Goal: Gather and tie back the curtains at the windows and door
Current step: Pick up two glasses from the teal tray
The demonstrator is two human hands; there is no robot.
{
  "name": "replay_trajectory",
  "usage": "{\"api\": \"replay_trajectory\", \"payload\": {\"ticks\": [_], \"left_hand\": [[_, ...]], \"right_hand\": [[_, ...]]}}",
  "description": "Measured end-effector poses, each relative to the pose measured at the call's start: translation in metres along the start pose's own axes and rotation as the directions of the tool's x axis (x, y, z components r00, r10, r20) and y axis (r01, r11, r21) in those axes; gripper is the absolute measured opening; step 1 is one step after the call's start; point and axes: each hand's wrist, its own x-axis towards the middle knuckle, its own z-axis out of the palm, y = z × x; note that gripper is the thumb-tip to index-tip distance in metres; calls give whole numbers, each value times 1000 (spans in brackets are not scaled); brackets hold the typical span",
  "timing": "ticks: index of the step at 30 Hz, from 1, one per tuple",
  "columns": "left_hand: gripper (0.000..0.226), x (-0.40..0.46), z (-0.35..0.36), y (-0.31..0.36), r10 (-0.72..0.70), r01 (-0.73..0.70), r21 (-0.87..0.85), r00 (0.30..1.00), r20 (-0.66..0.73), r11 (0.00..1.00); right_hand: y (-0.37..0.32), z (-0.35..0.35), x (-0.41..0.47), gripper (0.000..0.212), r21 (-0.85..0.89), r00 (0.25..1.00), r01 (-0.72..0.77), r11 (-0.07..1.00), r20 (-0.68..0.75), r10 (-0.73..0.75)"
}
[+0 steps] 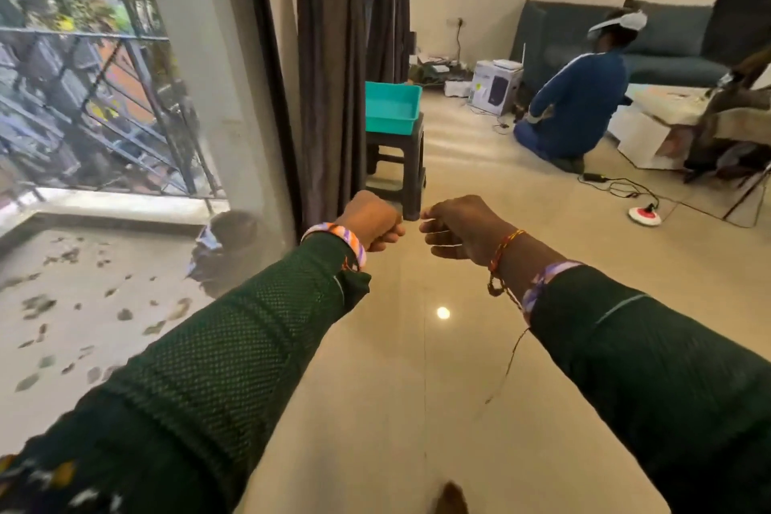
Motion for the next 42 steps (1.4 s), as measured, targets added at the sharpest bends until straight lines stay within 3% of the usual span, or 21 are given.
{"api": "replay_trajectory", "payload": {"ticks": [13, 21, 26, 32, 42], "left_hand": [[16, 273, 28, 121, -145, 133, -98, 981, -126, 986], [14, 471, 20, 197, -105, 74, -140, 967, -230, 987], [21, 585, 35, 258, -77, 67, -63, 984, -162, 996], [9, 718, 71, 328, -48, 39, -66, 988, -149, 997], [15, 951, 128, 431, -76, 39, -163, 971, -228, 986]], "right_hand": [[-103, -92, 298, 14, -107, 986, 7, 994, 165, 11], [-171, -94, 496, 23, -55, 975, 9, 998, 222, 3], [-225, -110, 612, 29, -9, 972, -12, 1000, 235, 14], [-273, -151, 752, 23, 19, 978, -9, 1000, 209, 5], [-352, -244, 1008, 26, -83, 955, 33, 996, 298, -6]]}}
